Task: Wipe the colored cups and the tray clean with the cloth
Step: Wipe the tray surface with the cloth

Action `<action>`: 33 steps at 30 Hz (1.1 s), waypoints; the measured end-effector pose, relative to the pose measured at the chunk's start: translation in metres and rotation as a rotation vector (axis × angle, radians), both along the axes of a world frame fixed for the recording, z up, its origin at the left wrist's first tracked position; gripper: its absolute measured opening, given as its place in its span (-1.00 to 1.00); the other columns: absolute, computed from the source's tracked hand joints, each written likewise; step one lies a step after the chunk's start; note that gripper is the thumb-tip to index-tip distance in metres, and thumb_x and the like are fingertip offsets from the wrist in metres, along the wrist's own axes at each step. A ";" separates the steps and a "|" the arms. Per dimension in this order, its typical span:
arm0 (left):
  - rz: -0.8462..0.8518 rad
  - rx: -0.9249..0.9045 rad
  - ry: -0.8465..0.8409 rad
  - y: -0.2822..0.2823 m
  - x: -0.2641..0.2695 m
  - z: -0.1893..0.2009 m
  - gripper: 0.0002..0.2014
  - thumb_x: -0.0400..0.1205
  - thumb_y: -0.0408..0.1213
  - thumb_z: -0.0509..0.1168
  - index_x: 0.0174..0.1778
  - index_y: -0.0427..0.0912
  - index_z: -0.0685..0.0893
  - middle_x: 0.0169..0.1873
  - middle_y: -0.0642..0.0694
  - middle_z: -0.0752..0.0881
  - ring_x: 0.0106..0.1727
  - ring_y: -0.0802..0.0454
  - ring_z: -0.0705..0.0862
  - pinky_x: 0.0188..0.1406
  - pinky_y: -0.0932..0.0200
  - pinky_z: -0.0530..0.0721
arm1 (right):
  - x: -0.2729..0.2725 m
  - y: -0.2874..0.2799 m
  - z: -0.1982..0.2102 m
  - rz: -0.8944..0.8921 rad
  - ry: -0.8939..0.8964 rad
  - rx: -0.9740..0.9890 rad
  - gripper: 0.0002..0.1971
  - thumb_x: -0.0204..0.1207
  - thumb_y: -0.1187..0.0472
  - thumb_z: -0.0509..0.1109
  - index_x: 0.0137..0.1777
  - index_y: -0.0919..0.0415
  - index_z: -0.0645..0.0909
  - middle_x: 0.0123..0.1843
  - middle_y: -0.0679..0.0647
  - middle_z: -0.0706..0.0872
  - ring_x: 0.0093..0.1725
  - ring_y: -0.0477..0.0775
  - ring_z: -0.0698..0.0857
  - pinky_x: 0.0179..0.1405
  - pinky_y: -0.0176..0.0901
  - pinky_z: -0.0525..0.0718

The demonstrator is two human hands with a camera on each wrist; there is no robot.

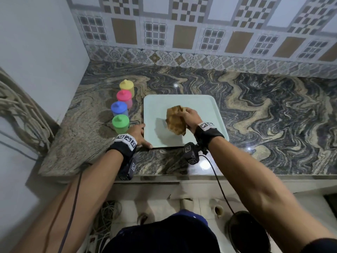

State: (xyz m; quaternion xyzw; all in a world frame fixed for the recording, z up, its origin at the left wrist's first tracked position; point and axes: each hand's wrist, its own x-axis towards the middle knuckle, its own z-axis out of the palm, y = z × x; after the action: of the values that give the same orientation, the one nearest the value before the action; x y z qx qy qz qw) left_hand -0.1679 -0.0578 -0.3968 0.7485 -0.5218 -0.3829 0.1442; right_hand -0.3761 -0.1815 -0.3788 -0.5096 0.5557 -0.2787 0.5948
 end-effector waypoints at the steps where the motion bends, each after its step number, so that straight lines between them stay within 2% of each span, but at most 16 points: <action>1: -0.008 -0.024 -0.032 -0.003 0.001 -0.002 -0.08 0.04 -0.11 0.78 0.31 -0.28 0.59 0.07 -0.19 0.75 0.09 -0.12 0.71 0.01 0.11 0.63 | 0.004 -0.008 0.002 0.062 0.127 -0.053 -0.83 0.48 0.23 0.53 0.05 0.22 0.75 0.08 0.29 0.80 0.12 0.33 0.77 0.19 0.15 0.75; 2: -0.027 -0.029 -0.072 -0.005 0.002 -0.003 -0.05 0.00 -0.01 0.77 0.29 -0.28 0.61 0.14 -0.24 0.74 0.16 -0.17 0.71 0.09 0.05 0.65 | 0.011 -0.014 0.006 0.119 0.241 -0.106 -0.81 0.52 0.22 0.51 0.09 0.26 0.76 0.10 0.29 0.81 0.14 0.33 0.77 0.22 0.17 0.75; 4: -0.056 -0.048 -0.121 -0.007 0.002 -0.007 -0.04 -0.05 0.08 0.76 0.23 -0.27 0.64 0.15 -0.27 0.73 0.16 -0.21 0.71 0.13 0.01 0.66 | 0.027 -0.027 0.019 0.197 0.349 -0.172 -0.78 0.59 0.24 0.42 0.14 0.35 0.75 0.04 0.25 0.79 0.10 0.30 0.76 0.19 0.17 0.75; 6: -0.066 -0.049 -0.142 -0.006 0.000 -0.003 -0.05 -0.04 0.07 0.76 0.24 -0.25 0.62 0.15 -0.26 0.69 0.15 -0.21 0.69 0.12 0.01 0.65 | 0.048 -0.041 0.031 0.283 0.425 -0.263 -0.77 0.64 0.28 0.31 0.11 0.42 0.72 -0.01 0.28 0.77 0.06 0.33 0.77 0.11 0.15 0.75; 9: -0.072 -0.056 -0.166 -0.004 0.000 -0.005 -0.01 0.03 0.04 0.75 0.36 -0.25 0.56 0.22 -0.29 0.58 0.23 -0.25 0.60 0.25 -0.02 0.58 | 0.083 -0.064 0.040 0.375 0.654 -0.505 -0.72 0.67 0.16 0.23 0.05 0.35 0.70 0.03 0.36 0.80 0.07 0.39 0.75 0.08 0.08 0.67; 11: -0.076 -0.054 -0.172 -0.002 0.002 -0.005 0.03 0.03 0.06 0.74 0.40 -0.22 0.52 0.24 -0.26 0.57 0.28 -0.23 0.59 0.30 -0.06 0.56 | 0.104 -0.074 0.035 0.398 0.731 -0.646 -0.71 0.71 0.11 0.21 0.20 0.24 0.68 0.10 0.38 0.78 0.12 0.43 0.73 0.07 0.09 0.65; 13: -0.070 -0.049 -0.182 -0.002 0.003 -0.006 0.05 0.03 0.07 0.74 0.44 -0.17 0.49 0.25 -0.23 0.55 0.29 -0.21 0.56 0.32 -0.07 0.55 | 0.120 -0.081 0.022 0.518 0.783 -0.734 -0.65 0.73 0.11 0.21 0.45 0.16 0.56 0.34 0.37 0.68 0.29 0.42 0.67 0.17 0.13 0.63; 14: -0.068 -0.046 -0.187 -0.001 0.004 -0.007 0.06 0.02 0.07 0.74 0.45 -0.15 0.48 0.24 -0.21 0.54 0.29 -0.21 0.55 0.32 -0.07 0.54 | 0.126 -0.082 0.012 0.628 0.828 -0.737 -0.59 0.73 0.07 0.21 0.54 0.15 0.48 0.47 0.33 0.59 0.39 0.41 0.61 0.28 0.13 0.59; 16: -0.070 -0.045 -0.183 -0.001 0.004 -0.009 0.09 0.03 0.08 0.74 0.48 -0.14 0.45 0.23 -0.18 0.52 0.30 -0.20 0.54 0.31 -0.06 0.54 | 0.137 -0.083 -0.012 0.821 0.949 -0.690 -0.46 0.72 -0.09 0.17 0.62 0.17 0.36 0.60 0.31 0.44 0.54 0.41 0.48 0.46 0.17 0.46; 17: -0.070 -0.042 -0.181 0.000 0.005 -0.010 0.11 0.03 0.09 0.73 0.50 -0.13 0.44 0.23 -0.16 0.52 0.31 -0.18 0.54 0.32 -0.06 0.54 | 0.141 -0.082 -0.024 0.859 0.979 -0.674 -0.41 0.73 -0.14 0.12 0.66 0.16 0.29 0.66 0.29 0.35 0.61 0.40 0.38 0.55 0.20 0.38; 19: -0.068 -0.036 -0.191 0.000 0.005 -0.010 0.12 0.04 0.11 0.72 0.52 -0.13 0.42 0.26 -0.14 0.52 0.33 -0.16 0.53 0.33 -0.06 0.54 | 0.146 -0.079 -0.043 0.882 0.991 -0.659 -0.38 0.78 -0.11 0.03 0.75 0.16 0.09 0.79 0.21 0.08 0.75 0.31 0.11 0.69 0.23 0.11; 21: -0.064 -0.034 -0.190 -0.001 0.005 -0.011 0.11 0.05 0.10 0.72 0.51 -0.15 0.41 0.29 -0.15 0.52 0.35 -0.16 0.52 0.33 -0.05 0.54 | 0.146 -0.076 -0.058 0.889 1.039 -0.640 -0.33 0.80 -0.12 -0.04 0.79 0.19 -0.08 0.81 0.15 -0.11 0.78 0.26 -0.09 0.73 0.23 -0.07; 25: -0.055 -0.036 -0.160 -0.002 0.005 -0.010 0.10 0.09 0.05 0.73 0.53 -0.19 0.40 0.29 -0.18 0.52 0.35 -0.17 0.52 0.33 -0.04 0.53 | 0.144 -0.067 -0.062 0.871 1.045 -0.589 -0.31 0.80 -0.17 -0.10 0.79 0.20 -0.13 0.81 0.12 -0.19 0.78 0.21 -0.17 0.73 0.22 -0.14; 33: -0.081 -0.022 -0.191 -0.003 0.004 -0.006 0.08 0.10 0.08 0.72 0.49 -0.19 0.40 0.34 -0.17 0.50 0.36 -0.18 0.53 0.33 -0.04 0.55 | 0.127 -0.040 -0.043 0.934 1.004 -0.565 -0.38 0.83 -0.09 -0.09 0.79 0.15 -0.08 0.81 0.11 -0.12 0.79 0.19 -0.09 0.73 0.19 -0.08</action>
State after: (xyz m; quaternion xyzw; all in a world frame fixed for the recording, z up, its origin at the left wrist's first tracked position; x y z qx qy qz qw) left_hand -0.1641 -0.0607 -0.4025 0.7582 -0.5673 -0.3095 0.0861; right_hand -0.2487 -0.2213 -0.4222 -0.8928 0.3931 0.1376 0.1719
